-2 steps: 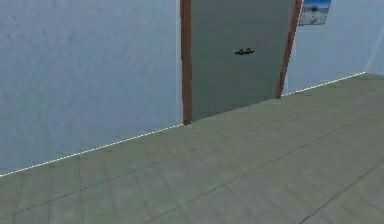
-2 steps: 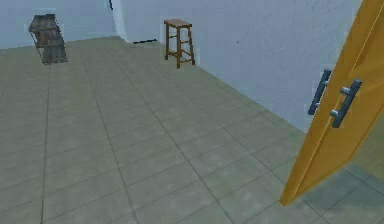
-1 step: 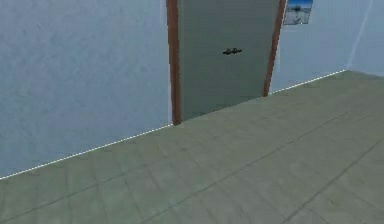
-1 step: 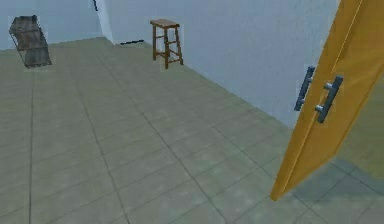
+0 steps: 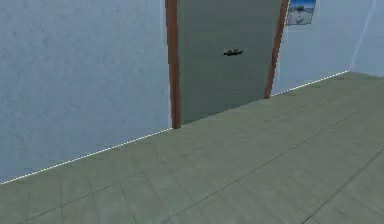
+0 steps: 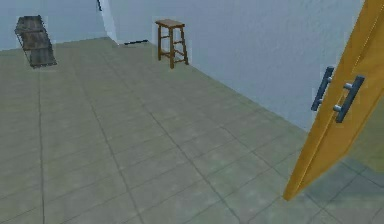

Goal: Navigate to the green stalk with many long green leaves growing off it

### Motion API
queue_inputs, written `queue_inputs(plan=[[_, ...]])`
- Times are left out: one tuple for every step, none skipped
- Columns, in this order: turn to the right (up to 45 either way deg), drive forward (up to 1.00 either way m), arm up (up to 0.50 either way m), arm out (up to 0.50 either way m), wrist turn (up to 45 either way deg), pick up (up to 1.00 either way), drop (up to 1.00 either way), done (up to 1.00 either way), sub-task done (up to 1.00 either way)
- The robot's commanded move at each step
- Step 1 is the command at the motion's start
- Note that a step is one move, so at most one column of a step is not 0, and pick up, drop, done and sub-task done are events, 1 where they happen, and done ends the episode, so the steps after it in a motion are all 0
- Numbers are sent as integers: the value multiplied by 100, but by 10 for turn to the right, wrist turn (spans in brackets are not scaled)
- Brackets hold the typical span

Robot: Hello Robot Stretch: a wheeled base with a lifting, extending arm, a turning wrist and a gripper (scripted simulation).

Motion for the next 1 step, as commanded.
queue_inputs(plan=[[-390,0,0,0,0,0,0,0,0]])
